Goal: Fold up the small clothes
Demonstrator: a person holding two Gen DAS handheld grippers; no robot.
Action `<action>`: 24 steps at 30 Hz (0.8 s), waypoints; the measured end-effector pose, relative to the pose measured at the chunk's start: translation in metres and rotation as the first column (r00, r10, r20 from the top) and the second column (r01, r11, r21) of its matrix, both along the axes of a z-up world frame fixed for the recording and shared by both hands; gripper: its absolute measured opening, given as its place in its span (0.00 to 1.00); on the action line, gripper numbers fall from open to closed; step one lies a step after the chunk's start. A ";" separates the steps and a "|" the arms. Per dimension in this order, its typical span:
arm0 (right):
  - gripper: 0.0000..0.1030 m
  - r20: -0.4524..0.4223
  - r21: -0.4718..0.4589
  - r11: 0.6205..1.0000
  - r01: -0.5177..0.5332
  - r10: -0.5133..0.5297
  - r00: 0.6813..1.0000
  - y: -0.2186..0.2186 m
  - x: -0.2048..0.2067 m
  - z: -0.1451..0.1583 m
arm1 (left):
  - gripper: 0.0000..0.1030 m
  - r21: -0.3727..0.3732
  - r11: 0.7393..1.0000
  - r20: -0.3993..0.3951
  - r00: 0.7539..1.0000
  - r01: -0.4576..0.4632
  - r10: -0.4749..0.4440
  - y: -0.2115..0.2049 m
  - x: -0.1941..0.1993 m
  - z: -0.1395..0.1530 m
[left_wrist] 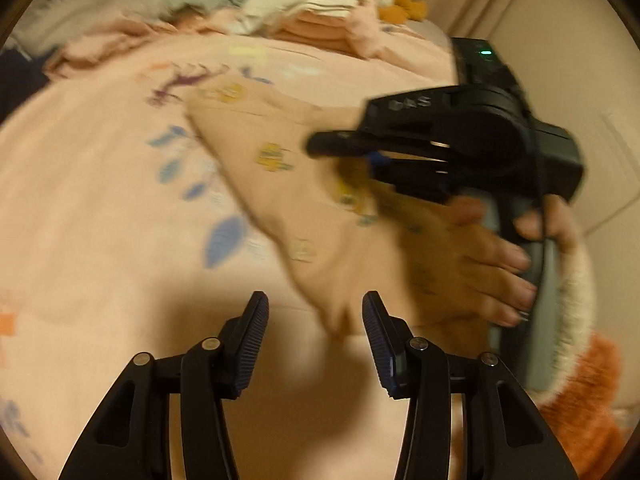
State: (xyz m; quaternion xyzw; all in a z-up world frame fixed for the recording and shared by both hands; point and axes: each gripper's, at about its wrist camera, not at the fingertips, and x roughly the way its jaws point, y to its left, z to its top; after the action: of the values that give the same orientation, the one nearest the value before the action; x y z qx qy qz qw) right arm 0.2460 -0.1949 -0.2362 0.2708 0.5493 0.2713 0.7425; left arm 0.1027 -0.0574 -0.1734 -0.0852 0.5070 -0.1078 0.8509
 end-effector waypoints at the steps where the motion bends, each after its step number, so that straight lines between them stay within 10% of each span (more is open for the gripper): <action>1: 0.13 0.013 -0.009 1.000 0.011 -0.011 1.000 -0.001 0.000 0.000 | 0.46 0.010 1.000 -0.001 1.000 -0.006 0.006 0.002 0.001 -0.001; 18: 0.10 0.235 0.093 0.956 0.277 -0.292 0.927 -0.111 -0.079 0.061 | 0.46 0.028 0.996 -0.044 0.995 0.090 -0.089 -0.068 -0.001 -0.022; 24: 0.11 0.201 0.030 0.904 0.426 -0.423 0.884 -0.161 -0.121 0.045 | 0.46 0.179 0.969 0.007 0.985 0.167 -0.171 -0.104 -0.008 -0.029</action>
State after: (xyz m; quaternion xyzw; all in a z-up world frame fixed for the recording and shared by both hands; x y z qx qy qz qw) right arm 0.1255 -0.3561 -0.1915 0.3495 0.4003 0.1244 0.8380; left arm 0.0948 -0.1611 -0.2024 0.0360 0.5106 -0.1353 0.8484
